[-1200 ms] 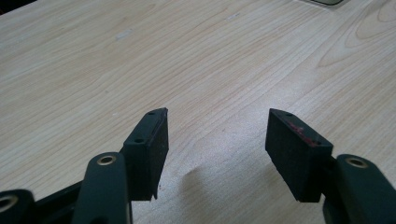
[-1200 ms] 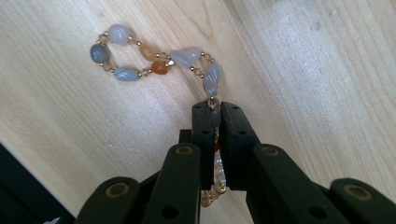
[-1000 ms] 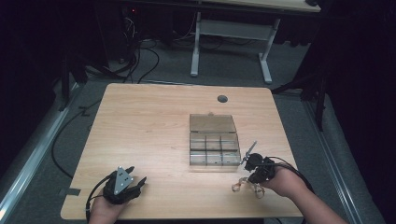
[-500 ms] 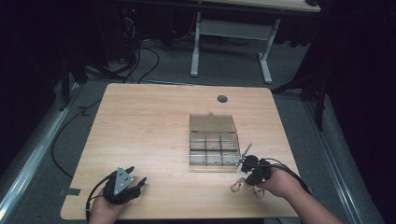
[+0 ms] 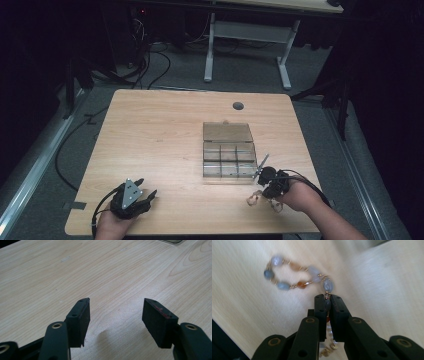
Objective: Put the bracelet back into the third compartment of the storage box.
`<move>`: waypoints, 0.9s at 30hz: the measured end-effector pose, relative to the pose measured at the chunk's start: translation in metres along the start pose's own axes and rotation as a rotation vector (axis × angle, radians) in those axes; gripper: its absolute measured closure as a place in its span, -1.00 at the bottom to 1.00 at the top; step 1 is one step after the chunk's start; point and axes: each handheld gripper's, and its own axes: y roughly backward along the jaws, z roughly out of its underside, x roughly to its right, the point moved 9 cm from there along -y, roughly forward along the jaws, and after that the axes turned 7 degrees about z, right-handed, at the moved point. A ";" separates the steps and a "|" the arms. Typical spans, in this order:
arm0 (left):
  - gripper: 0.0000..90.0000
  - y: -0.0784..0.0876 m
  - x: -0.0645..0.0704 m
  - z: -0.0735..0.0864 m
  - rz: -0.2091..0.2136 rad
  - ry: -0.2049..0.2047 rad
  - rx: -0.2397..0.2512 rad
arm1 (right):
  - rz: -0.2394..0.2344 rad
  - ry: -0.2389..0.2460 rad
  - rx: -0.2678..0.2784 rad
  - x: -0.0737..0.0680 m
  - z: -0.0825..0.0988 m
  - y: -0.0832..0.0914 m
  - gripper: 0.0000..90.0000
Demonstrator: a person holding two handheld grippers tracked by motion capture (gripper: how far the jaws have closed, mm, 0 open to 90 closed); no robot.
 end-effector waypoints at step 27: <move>-0.11 0.000 0.000 0.000 0.003 0.001 0.001 | -0.010 0.014 -0.032 0.001 -0.010 -0.005 0.86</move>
